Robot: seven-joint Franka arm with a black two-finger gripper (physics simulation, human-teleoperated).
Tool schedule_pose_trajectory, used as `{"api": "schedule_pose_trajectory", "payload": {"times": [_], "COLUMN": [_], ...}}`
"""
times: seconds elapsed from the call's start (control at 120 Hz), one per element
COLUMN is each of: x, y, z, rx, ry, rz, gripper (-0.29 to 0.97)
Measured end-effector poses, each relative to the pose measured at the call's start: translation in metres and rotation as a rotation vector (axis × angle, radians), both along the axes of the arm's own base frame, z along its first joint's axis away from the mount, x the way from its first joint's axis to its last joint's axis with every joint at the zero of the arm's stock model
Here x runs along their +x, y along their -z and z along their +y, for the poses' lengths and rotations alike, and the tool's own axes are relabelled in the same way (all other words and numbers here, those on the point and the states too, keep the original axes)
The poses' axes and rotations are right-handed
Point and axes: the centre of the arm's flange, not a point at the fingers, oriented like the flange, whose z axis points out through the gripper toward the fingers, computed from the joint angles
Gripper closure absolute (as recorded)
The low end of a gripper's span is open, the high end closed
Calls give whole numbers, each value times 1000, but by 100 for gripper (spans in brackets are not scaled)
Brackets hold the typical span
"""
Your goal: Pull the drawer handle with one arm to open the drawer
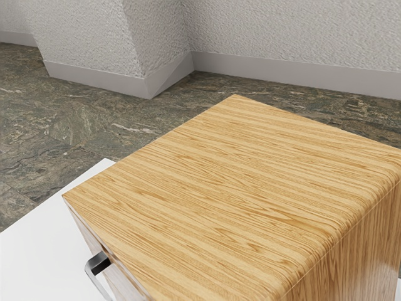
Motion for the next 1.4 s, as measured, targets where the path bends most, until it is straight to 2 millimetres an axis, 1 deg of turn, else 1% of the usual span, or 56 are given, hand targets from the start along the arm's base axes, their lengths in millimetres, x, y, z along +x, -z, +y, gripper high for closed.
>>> {"api": "schedule_pose_trajectory", "payload": {"times": [0.042, 0.1, 0.142, 0.175, 0.217, 0.25, 0.275, 0.325, 0.383, 0.433, 0.492, 0.6, 0.733, 0.825, 0.858, 0.892, 0.942, 1.033, 1.092, 1.192, 1.242, 1.308, 1.4], "x": [1, 6, 5, -4, -24, -37, -42, -38, -28, -23, -20, -15, 0, -20, -26, -30, -29, -19, -15, -23, -21, -16, 6], "y": [4, 10, 12, 11, 8, 10, 15, 31, 52, 60, 60, 56, 67, 59, 58, 58, 61, 67, 69, 68, 68, 69, 76], "z": [-1, 1, 2, -2, -12, -15, -18, -25, -38, -48, -54, -57, -61, -44, -43, -48, -57, -71, -78, -90, -96, -101, -108], "rx": [-4, -8, -8, -2, 12, 10, 6, -1, 2, -1, -18, -55, -125, -203, -222, -231, -233, -214, -208, -211, -216, -226, -222], "ry": [-49, -120, -165, -188, -208, -216, -206, -163, -145, -142, -172, -254, -365, -440, -447, -442, -456, -507, -537, -558, -569, -588, -621], "rz": [21, 68, 91, 86, 51, 28, 22, 34, 32, 4, -36, -99, -90, -96, -91, -78, -57, -28, -17, -36, -41, -43, -21], "gripper": [0, 0, 0, 0, 0, 0, 0, 0, 0, 0, 0, 0, 0, 0, 0, 0, 0, 0, 0, 0, 0, 0, 0]}}
